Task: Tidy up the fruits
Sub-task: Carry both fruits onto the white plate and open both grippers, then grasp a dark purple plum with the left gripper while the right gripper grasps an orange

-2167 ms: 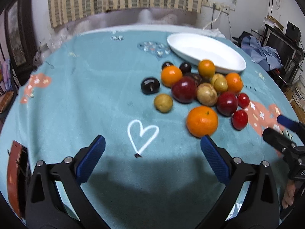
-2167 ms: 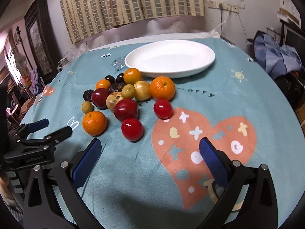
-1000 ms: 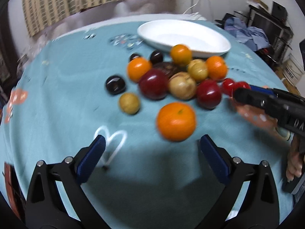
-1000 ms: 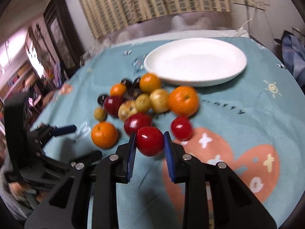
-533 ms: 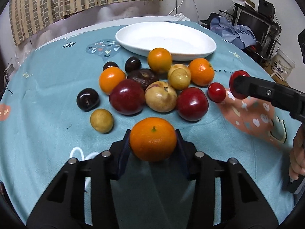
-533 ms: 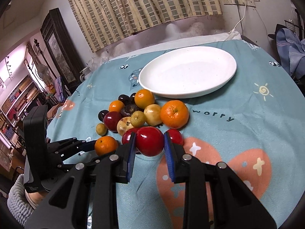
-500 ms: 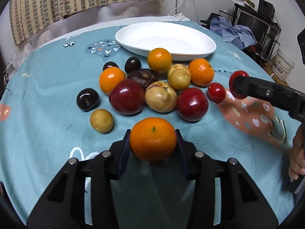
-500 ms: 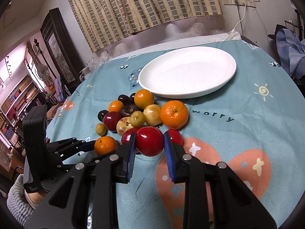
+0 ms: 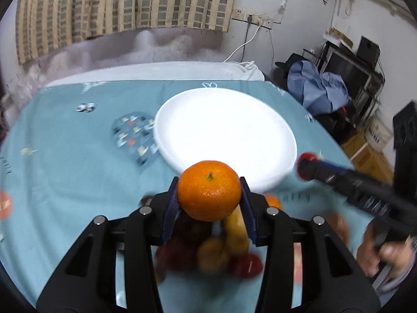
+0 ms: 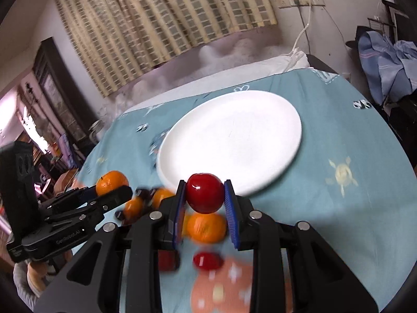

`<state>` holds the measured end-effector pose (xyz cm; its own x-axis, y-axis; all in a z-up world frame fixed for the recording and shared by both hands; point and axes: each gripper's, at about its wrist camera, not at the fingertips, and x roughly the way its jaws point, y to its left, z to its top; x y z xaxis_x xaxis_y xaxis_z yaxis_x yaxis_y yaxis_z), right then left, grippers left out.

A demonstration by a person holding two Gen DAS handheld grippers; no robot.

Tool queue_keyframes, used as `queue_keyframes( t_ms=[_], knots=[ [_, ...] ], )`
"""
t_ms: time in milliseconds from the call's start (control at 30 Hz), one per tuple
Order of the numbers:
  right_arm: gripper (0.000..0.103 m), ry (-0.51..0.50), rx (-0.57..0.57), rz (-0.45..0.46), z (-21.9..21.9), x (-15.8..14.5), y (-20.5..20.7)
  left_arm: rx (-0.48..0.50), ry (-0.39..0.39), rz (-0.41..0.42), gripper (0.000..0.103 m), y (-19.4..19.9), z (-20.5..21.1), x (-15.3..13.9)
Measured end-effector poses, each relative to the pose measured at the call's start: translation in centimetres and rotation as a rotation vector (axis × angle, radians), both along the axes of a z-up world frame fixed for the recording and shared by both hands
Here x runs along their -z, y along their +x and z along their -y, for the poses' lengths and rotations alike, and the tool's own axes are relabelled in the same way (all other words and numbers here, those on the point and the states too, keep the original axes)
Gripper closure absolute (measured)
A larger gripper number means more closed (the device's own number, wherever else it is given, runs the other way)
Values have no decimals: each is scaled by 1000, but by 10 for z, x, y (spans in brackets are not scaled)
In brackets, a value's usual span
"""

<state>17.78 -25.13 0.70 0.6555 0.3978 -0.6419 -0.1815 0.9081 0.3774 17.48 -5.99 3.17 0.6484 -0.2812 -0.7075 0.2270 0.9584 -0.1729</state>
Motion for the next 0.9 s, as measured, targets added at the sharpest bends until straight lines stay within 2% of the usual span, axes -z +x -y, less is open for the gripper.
queue_keyframes(
  t_ms=[167,233,267,300,333,400,467,567,633,800,900],
  knots=[
    [72,-21,61,-83,3,26,40,5,20,-65,56,49,17,23],
    [69,-22,65,-85,6,29,42,-3,19,-65,46,57,18,29],
    [53,-22,66,-78,6,28,42,-10,16,-57,38,59,18,28],
    [29,-35,86,-59,8,26,39,-13,13,-52,32,58,17,28],
    [23,-44,106,-24,10,21,34,-14,9,-49,31,56,17,28],
    [22,-44,107,46,11,11,23,-16,1,-42,30,50,14,25],
    [22,-35,99,64,11,0,14,-31,1,-27,27,39,5,20],
    [20,38,83,88,13,-15,-10,-123,0,21,14,9,-24,7],
    [15,47,75,86,9,-17,-33,-180,4,32,13,-10,-44,5],
    [14,49,63,66,-2,-3,-71,-311,-15,-11,13,-56,-92,30],
    [14,65,79,35,0,12,-78,-330,-29,-40,13,-68,-107,51]
  ],
)
